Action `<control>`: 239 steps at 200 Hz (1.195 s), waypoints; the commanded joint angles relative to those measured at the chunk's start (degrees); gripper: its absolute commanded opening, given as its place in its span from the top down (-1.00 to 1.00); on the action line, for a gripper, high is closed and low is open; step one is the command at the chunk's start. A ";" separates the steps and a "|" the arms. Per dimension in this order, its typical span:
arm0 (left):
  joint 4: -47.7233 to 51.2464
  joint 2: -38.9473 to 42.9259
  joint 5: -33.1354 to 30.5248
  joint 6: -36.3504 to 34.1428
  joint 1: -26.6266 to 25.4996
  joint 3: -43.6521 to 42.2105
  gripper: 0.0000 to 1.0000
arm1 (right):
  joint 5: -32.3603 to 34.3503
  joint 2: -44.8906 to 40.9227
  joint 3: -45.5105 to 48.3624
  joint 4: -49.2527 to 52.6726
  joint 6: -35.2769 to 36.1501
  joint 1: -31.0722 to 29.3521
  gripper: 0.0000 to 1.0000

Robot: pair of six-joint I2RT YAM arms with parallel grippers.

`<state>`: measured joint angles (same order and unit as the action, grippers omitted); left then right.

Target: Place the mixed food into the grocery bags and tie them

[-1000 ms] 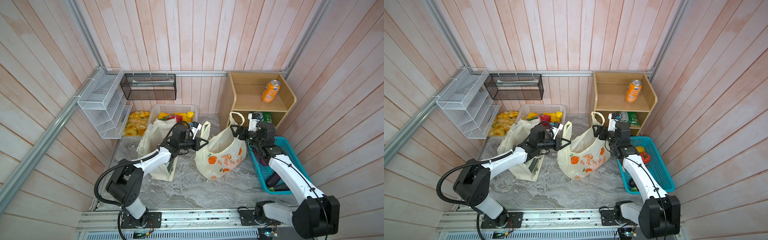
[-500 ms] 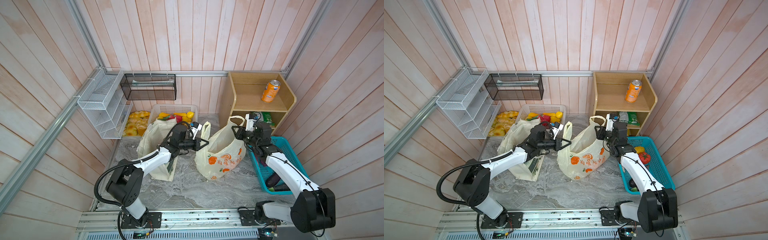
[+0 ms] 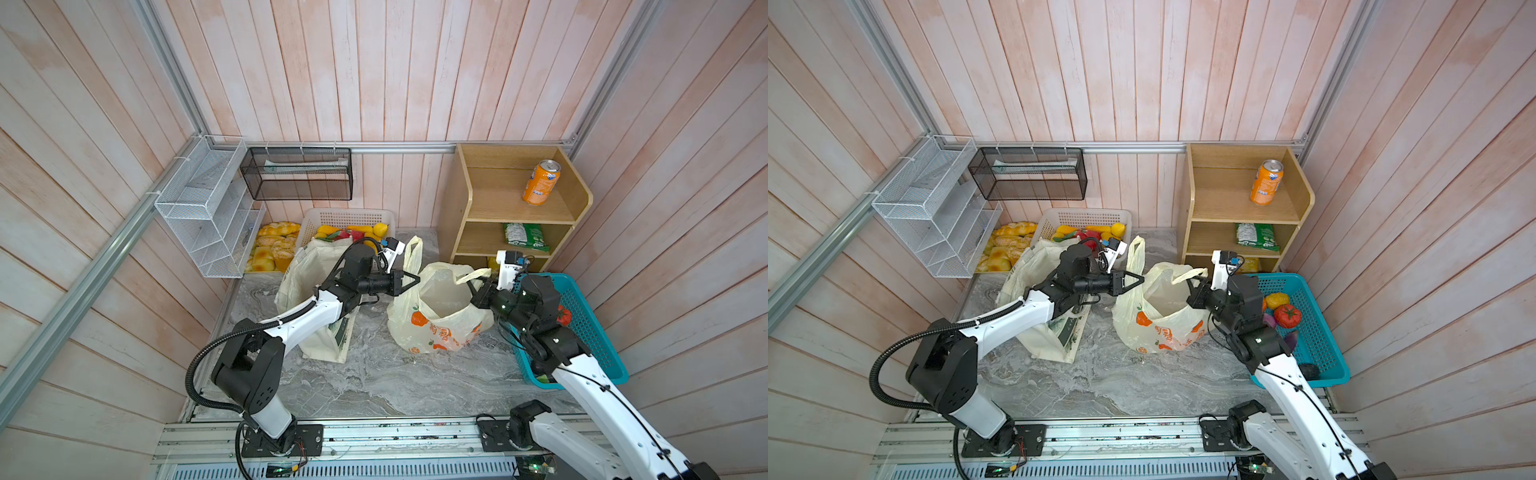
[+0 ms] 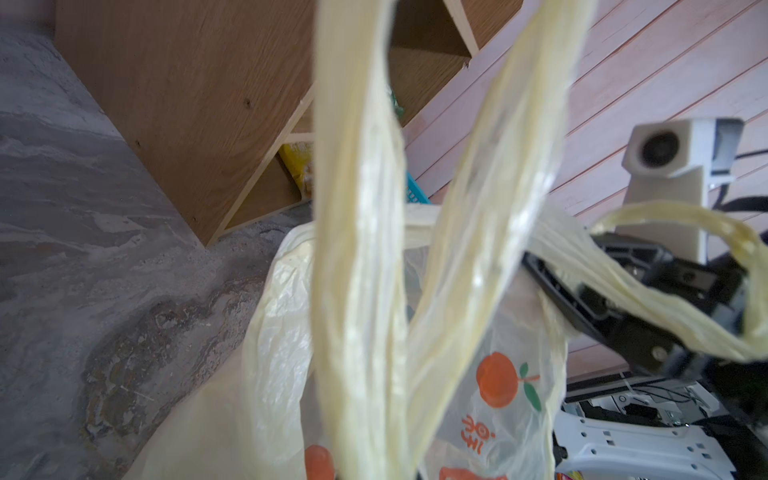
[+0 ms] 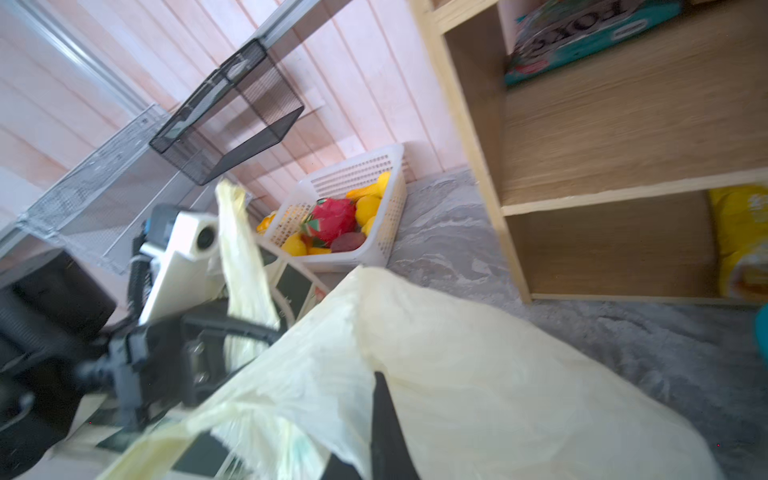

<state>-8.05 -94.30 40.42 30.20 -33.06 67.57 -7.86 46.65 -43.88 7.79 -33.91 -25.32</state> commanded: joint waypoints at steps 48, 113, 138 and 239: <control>10.23 -5.72 3.61 -6.66 0.71 8.28 1.00 | 10.55 -2.72 -0.48 11.61 -3.89 -8.27 -0.31; 15.25 -8.34 4.25 -12.05 1.69 11.43 1.00 | 8.50 0.97 -8.23 15.14 5.46 -8.23 -0.61; 15.00 -7.94 4.48 -12.44 1.81 10.88 1.00 | 7.26 3.72 -12.10 15.48 7.94 -8.26 -0.61; 8.62 -3.51 6.68 -6.63 1.77 7.46 1.00 | 1.49 6.26 -18.02 10.39 -0.57 -10.05 1.00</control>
<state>3.44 -100.97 45.84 21.69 -31.40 76.07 -4.95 55.37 -61.08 20.67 -29.87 -34.06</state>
